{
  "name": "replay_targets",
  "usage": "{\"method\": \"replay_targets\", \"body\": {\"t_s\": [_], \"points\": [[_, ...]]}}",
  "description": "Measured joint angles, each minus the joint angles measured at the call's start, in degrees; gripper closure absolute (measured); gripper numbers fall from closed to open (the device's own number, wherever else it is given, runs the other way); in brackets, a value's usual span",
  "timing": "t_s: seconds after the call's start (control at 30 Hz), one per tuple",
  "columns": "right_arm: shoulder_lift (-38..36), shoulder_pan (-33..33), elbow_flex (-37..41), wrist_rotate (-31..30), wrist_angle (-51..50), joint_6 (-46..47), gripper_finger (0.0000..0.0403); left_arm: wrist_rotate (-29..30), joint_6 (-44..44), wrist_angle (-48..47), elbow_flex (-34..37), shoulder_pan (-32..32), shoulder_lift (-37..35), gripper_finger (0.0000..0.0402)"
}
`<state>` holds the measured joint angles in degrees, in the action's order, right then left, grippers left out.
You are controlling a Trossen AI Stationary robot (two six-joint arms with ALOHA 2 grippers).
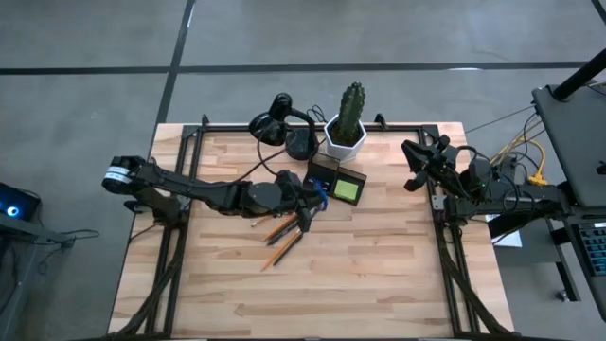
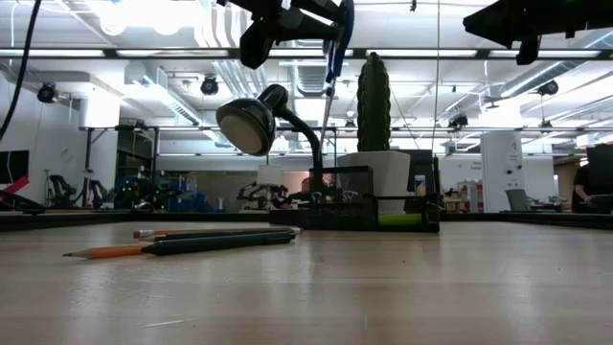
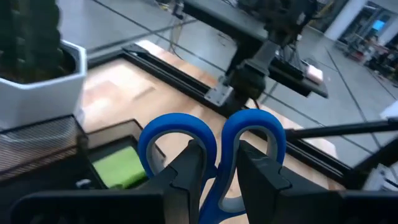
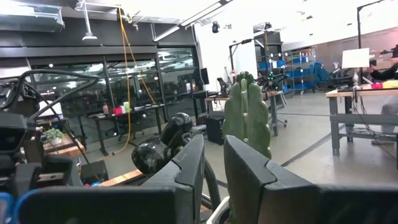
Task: Pick and place office supplies into organizer
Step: Put the blue scissors into the black desk organizer
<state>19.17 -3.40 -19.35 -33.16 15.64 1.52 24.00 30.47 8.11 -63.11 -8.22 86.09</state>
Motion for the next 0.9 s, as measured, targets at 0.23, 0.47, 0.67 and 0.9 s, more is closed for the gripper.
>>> {"method": "replay_targets", "body": {"t_s": [0.23,0.47,0.67,0.9], "points": [[0.01,0.0,0.0,0.0,0.0,0.0,0.035,2.5,-3.75,2.53,0.1,1.9,0.05,0.0334],[0.01,0.0,0.0,-0.01,0.0,0.0,0.035,6.65,-8.53,5.82,0.13,3.64,0.08,0.0334],[0.01,0.0,0.0,-0.01,0.02,-0.02,0.035,7.23,-8.94,6.82,0.13,5.14,0.12,0.0334],[0.01,0.0,0.0,-0.01,0.02,-0.02,0.035,11.09,-12.73,8.74,0.13,6.34,0.24,0.0334]]}}
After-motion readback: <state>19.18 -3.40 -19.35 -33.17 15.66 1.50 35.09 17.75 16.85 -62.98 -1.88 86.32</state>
